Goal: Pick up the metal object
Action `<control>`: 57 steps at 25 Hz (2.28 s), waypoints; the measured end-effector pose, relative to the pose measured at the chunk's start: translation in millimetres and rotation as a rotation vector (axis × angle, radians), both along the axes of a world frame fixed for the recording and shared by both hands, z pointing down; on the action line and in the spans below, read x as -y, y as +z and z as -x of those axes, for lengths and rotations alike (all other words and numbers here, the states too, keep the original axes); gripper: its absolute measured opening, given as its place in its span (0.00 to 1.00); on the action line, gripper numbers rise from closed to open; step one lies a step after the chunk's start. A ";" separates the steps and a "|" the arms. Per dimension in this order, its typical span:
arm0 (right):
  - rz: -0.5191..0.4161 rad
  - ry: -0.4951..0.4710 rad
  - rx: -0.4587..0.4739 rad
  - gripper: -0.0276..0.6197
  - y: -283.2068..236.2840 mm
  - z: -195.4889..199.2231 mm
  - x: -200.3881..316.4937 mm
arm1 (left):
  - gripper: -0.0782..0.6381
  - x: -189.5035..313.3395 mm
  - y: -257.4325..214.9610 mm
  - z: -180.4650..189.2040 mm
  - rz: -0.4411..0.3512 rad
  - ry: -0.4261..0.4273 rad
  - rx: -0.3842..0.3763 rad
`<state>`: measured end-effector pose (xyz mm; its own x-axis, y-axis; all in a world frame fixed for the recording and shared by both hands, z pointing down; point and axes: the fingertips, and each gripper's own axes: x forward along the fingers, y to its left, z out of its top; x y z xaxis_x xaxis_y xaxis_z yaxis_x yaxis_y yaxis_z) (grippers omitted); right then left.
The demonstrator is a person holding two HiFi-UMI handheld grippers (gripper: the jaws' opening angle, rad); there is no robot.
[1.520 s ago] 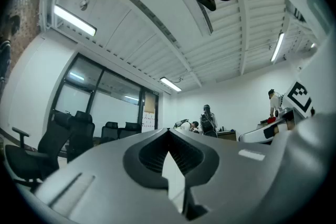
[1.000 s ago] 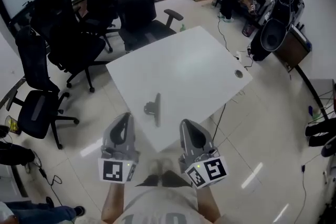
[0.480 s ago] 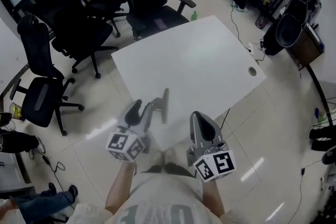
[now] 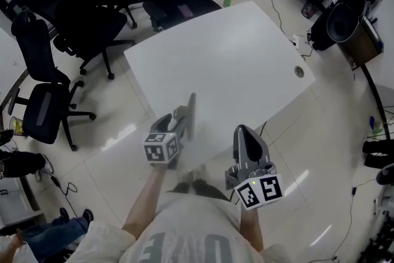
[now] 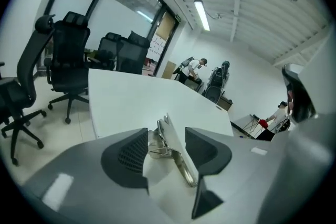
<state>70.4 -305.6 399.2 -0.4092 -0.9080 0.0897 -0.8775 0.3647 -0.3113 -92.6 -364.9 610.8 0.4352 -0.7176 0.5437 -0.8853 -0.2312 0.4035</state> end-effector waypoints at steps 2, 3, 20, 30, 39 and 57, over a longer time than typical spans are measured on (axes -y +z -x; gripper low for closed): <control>0.002 0.000 -0.002 0.06 1.6 -0.4 3.1 | 0.38 3.9 10.0 -1.3 0.041 -0.001 0.009; 0.003 -0.003 -0.003 0.06 2.3 0.1 5.0 | 0.36 6.3 13.7 -1.6 0.058 -0.004 0.004; 0.012 -0.043 -0.016 0.06 16.5 6.2 22.0 | 0.11 28.0 -10.3 -21.9 -0.082 -0.016 0.002; -0.026 -0.046 -0.054 0.06 1.4 14.2 24.9 | 0.11 11.2 -243.7 33.4 -0.763 -0.126 0.143; -0.057 -0.036 -0.056 0.06 -15.0 34.1 -2.7 | 0.11 -35.3 -303.0 88.1 -0.925 -0.231 0.175; -0.161 -0.067 0.003 0.06 -33.3 9.1 -248.4 | 0.11 -272.2 -305.4 40.3 -1.011 -0.224 0.122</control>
